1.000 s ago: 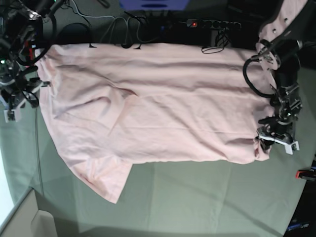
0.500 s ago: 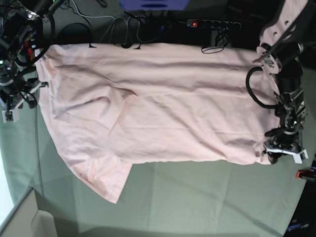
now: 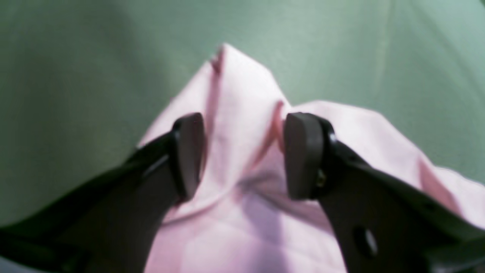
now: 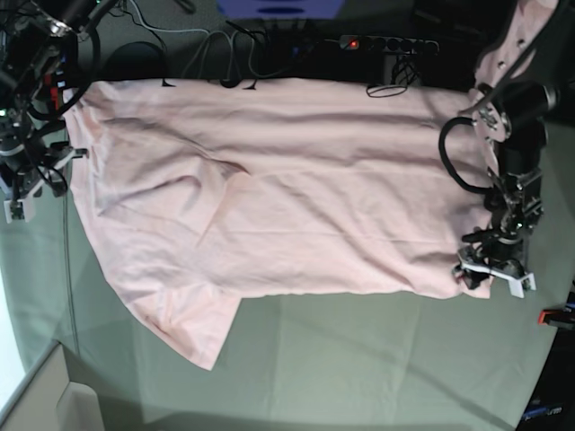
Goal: Layout the t-shirt on the table in an organized manner, then fold the t-shirt properly
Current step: 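Grasp the hem corner with the left gripper and lift it, then grasp the hem with the right gripper and fold it over the shirt with both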
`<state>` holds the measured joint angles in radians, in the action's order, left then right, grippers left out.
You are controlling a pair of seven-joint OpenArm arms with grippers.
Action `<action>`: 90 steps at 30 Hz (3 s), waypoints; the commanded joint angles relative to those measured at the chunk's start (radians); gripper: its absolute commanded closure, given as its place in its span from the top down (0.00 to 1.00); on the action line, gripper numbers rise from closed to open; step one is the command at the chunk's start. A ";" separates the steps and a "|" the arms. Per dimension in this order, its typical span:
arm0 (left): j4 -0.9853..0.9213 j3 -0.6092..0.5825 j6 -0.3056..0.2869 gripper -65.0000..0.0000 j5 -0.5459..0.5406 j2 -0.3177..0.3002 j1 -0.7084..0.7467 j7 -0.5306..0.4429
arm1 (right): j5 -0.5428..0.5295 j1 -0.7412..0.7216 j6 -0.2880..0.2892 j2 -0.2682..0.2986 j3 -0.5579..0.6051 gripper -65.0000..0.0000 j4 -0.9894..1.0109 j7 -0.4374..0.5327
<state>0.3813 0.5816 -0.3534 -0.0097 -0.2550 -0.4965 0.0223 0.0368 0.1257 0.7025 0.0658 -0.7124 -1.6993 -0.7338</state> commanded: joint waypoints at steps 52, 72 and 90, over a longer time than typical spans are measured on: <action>-0.060 -0.007 -0.003 0.00 -0.003 -0.068 -0.024 -0.015 | 0.251 -0.578 -0.004 0.151 0.139 0.42 0.898 0.359; -0.061 -0.008 -0.003 0.00 -0.003 -0.068 -0.015 -0.014 | 0.254 -0.528 -0.004 0.190 0.327 0.33 1.114 0.652; 0.071 -0.001 -0.014 0.00 -0.011 -0.066 0.043 -0.012 | 0.248 -0.343 -0.004 0.161 0.256 0.00 0.740 0.644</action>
<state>0.4400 0.5793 -0.3717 -0.0109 -0.3019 -0.4347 0.0353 0.3073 -0.1799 0.7033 0.2180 -0.4576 -0.9451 -0.1238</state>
